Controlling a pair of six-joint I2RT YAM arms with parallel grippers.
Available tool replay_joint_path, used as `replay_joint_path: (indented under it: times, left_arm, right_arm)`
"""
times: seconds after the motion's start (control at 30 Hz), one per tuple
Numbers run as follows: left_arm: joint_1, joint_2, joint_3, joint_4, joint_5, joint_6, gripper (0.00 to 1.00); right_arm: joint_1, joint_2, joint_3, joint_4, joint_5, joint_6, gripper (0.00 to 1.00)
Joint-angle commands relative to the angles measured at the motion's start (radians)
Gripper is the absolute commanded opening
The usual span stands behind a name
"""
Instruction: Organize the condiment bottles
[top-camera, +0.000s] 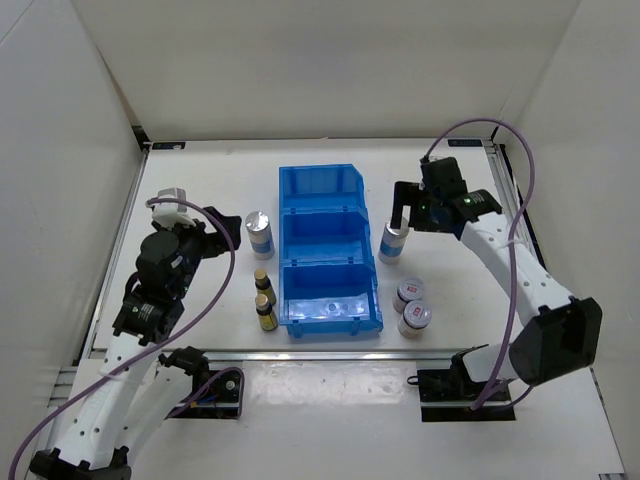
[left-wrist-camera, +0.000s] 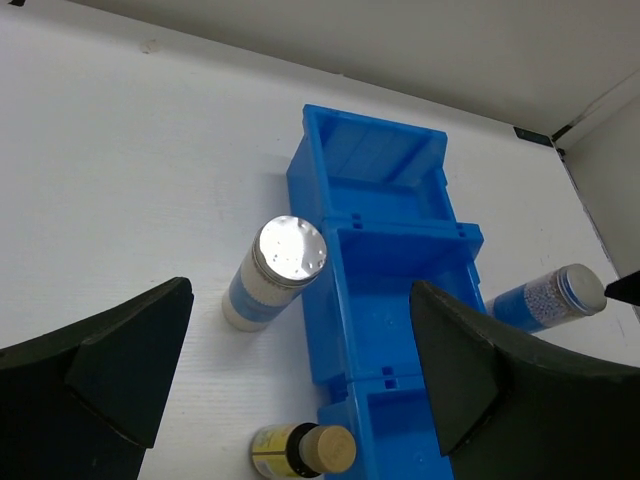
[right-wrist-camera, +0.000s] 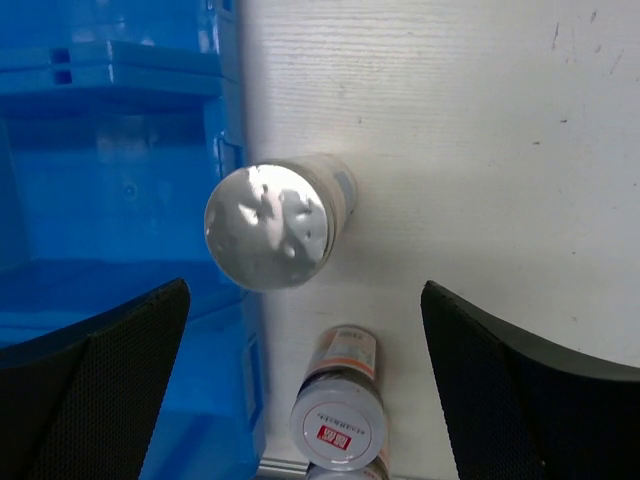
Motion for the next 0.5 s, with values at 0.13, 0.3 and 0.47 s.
replay_joint_path:
  times: [0.13,0.3,0.47]
  left_arm:
    - [-0.003,-0.016,-0.033,0.041,0.045,-0.022,1.00]
    - [-0.003,-0.016,-0.042,0.050,0.045,-0.031,1.00]
    - [-0.003,-0.006,-0.042,0.050,0.036,-0.031,1.00]
  right_arm:
    - [0.005,0.117,0.049,0.017,0.019,-0.041,1.00]
    - [0.025,0.107,-0.006,0.082,-0.017,-0.041,1.00]
    - [0.025,0.159,0.017,0.082,-0.004,-0.041,1.00]
